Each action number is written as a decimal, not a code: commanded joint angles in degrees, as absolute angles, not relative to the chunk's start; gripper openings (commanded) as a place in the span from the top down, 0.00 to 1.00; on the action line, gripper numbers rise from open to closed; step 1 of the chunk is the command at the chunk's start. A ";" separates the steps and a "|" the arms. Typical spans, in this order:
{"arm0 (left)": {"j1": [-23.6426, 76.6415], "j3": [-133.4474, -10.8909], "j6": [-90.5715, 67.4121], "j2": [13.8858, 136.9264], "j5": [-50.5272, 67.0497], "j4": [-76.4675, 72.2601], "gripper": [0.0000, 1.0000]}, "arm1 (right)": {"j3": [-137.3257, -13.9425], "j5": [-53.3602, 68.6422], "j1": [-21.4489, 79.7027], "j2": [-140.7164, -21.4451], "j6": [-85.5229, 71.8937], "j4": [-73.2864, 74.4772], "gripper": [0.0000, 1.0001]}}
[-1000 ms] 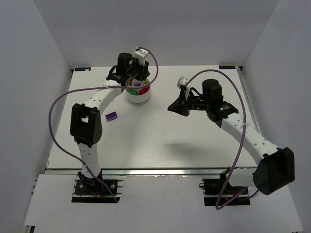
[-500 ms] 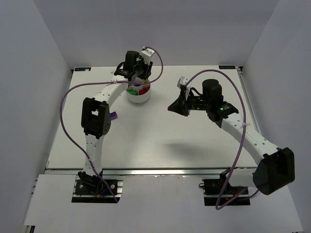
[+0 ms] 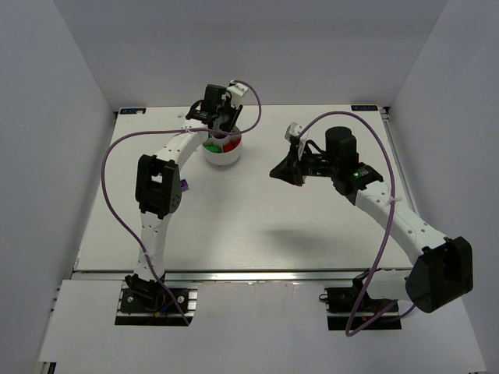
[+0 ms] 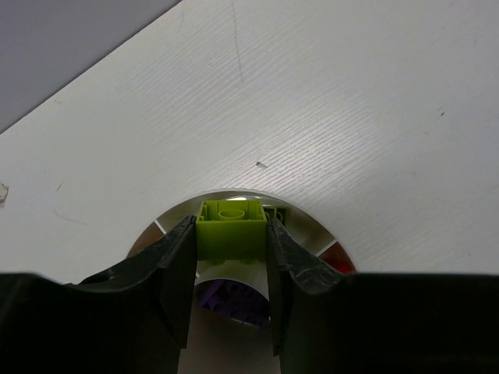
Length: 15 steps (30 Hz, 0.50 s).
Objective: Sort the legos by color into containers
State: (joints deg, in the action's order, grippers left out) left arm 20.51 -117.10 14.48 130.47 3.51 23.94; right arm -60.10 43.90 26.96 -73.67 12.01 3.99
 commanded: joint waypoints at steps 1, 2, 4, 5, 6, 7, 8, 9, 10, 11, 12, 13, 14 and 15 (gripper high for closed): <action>20.83 -120.50 15.38 130.34 2.29 25.40 0.89 | -59.85 44.47 26.63 -73.83 11.95 1.49 0.86; 20.83 -120.76 15.38 130.60 1.94 25.49 0.84 | -59.85 44.56 26.54 -73.92 11.95 1.41 0.86; 20.83 -120.67 15.21 130.61 1.50 25.49 0.69 | -59.85 44.56 26.46 -73.83 11.87 1.49 0.86; 20.83 -120.59 15.21 130.69 1.32 25.58 0.66 | -59.85 44.65 26.46 -73.83 11.87 1.41 0.86; 20.83 -120.59 15.12 130.69 1.23 25.66 0.58 | -59.85 44.65 26.28 -73.92 11.87 1.49 0.86; 20.83 -120.59 15.12 130.61 1.06 25.84 0.55 | -59.85 44.65 26.28 -73.92 11.78 1.49 0.86; 20.83 -120.59 15.12 130.61 0.97 25.93 0.54 | -59.94 44.74 26.28 -73.92 11.78 1.41 0.86; 20.83 -120.67 15.20 130.52 0.88 26.01 0.53 | -59.94 44.82 26.19 -74.00 11.78 1.49 0.85; 20.83 -120.67 15.12 130.43 0.79 26.10 0.53 | -59.94 44.82 26.19 -74.09 11.69 1.41 0.85; 20.83 -120.67 15.12 130.34 0.79 26.19 0.53 | -59.94 44.91 26.19 -74.00 11.60 1.49 0.85; 20.83 -120.76 15.03 130.08 0.88 26.37 0.53 | -59.94 44.83 26.02 -74.00 11.69 1.49 0.85; 20.83 -120.76 14.94 129.99 0.88 26.28 0.53 | -59.94 44.91 26.02 -74.09 11.69 1.41 0.85; 20.83 -120.76 14.68 129.90 0.97 26.37 0.53 | -59.94 44.91 25.93 -74.00 11.60 1.41 0.85; 20.83 -120.76 14.50 129.64 1.23 26.37 0.52 | -59.94 45.00 25.84 -74.00 11.60 1.49 0.85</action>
